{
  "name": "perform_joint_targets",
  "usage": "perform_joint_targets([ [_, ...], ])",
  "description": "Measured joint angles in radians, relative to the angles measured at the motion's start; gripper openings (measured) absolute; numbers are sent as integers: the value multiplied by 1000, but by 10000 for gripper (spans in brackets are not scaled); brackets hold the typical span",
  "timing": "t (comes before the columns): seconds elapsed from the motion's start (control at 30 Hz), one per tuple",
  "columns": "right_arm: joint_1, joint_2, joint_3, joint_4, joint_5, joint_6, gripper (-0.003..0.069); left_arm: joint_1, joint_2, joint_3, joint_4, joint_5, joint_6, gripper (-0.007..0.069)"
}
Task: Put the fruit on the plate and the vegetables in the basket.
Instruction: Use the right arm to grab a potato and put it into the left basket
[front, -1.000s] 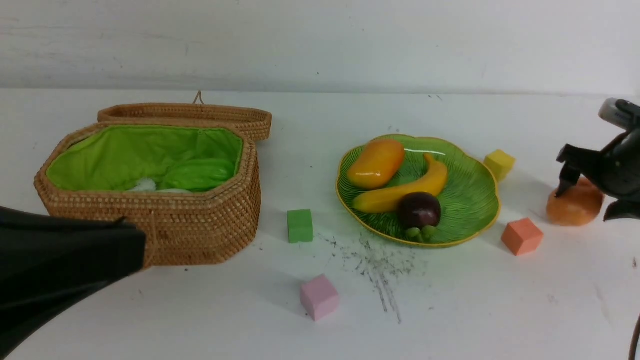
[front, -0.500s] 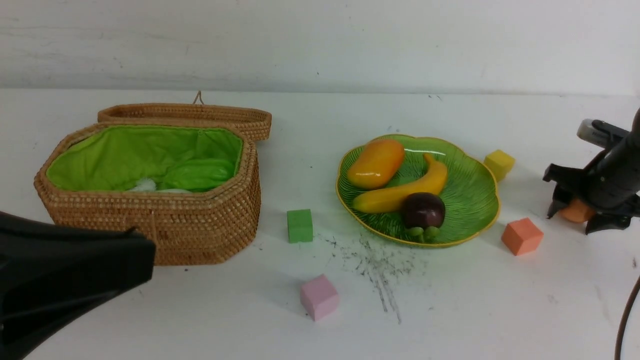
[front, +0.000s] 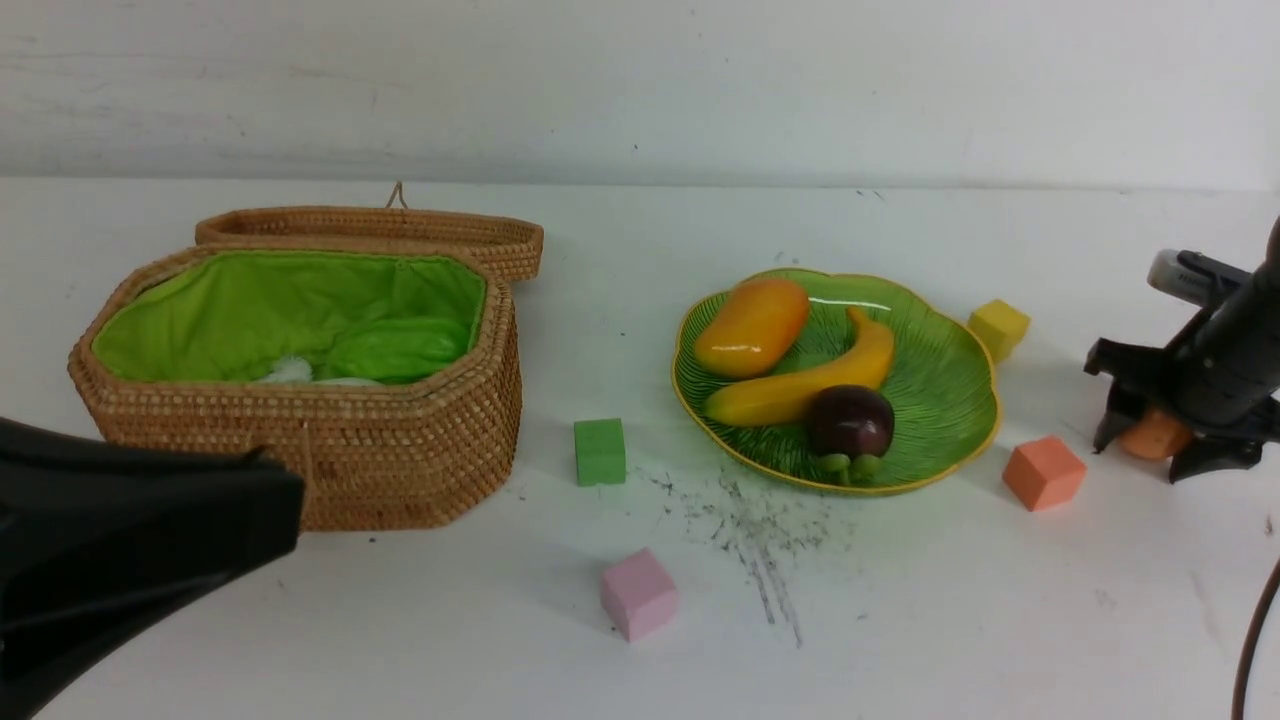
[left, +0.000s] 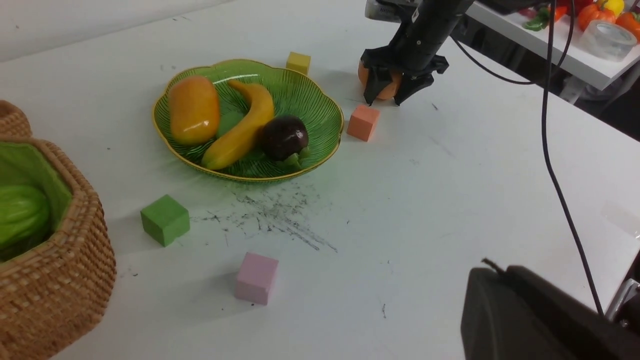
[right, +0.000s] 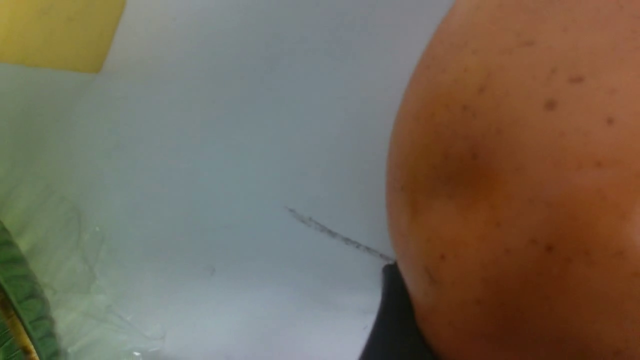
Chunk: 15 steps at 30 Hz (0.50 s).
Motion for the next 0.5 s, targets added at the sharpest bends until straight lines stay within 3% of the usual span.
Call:
perform_joint_targets([
  [0.3, 0, -33, -6, 22, 107, -120, 485, 0, 0, 0, 3, 15, 0, 1],
  [0.5, 3, -170, -6, 31, 145, -134, 485, 0, 0, 0, 9, 16, 0, 1],
])
